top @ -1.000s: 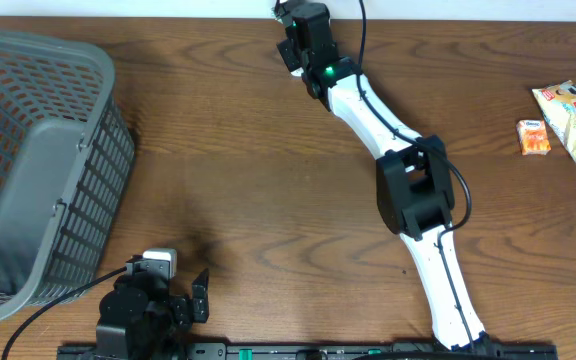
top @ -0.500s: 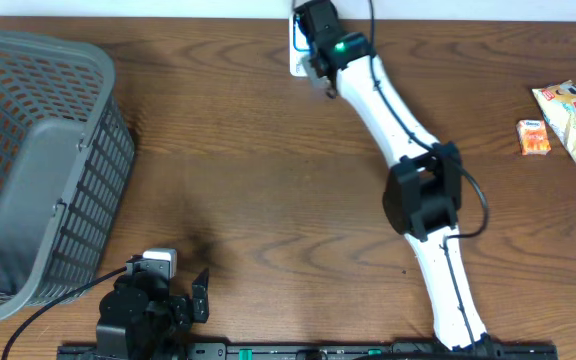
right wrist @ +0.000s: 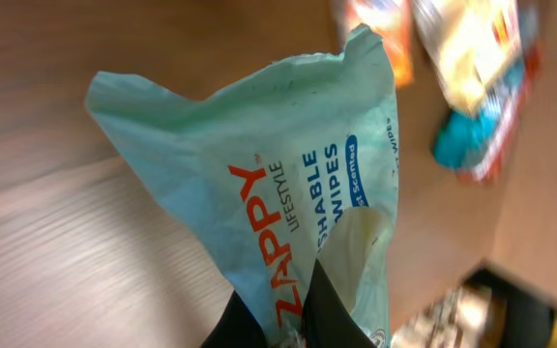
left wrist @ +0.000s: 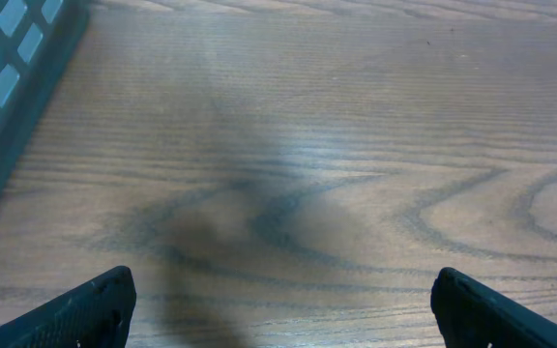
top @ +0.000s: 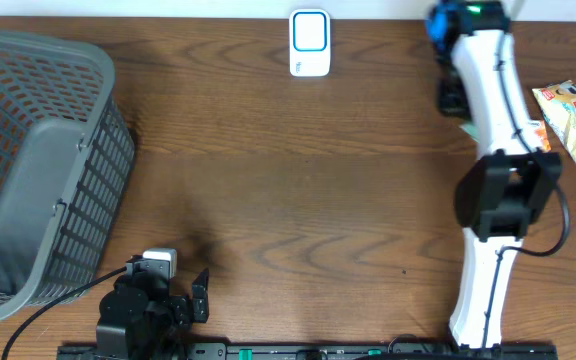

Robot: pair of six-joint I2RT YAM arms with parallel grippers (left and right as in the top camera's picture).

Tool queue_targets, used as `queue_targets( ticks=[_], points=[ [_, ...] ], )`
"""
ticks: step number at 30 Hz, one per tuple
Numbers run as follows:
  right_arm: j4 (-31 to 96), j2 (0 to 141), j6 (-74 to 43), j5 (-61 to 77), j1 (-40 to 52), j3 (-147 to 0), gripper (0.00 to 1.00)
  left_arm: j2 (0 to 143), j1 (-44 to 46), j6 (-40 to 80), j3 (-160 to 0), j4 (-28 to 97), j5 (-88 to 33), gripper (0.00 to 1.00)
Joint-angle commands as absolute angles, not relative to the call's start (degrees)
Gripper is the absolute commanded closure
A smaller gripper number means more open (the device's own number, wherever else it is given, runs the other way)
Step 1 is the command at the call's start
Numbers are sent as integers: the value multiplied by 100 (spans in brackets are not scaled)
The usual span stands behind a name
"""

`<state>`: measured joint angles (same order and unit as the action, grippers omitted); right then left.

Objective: Scan the item barcode
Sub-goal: 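Carry the wet-wipe pack to the right table edge and release it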

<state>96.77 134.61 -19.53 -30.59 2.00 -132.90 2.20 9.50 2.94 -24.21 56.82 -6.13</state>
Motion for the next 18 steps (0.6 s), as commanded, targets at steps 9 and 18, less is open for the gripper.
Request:
queue_targets(
  ticks=[9,18],
  points=[
    [8827,13447,-3723,-4130,-1170,-11736,99,211,969,259,-2445,5693,-687,2],
    [8145,13369,-3612,-4163,-1850,-11555,45,211,969,259,-2445,5693,-687,2]
  ],
)
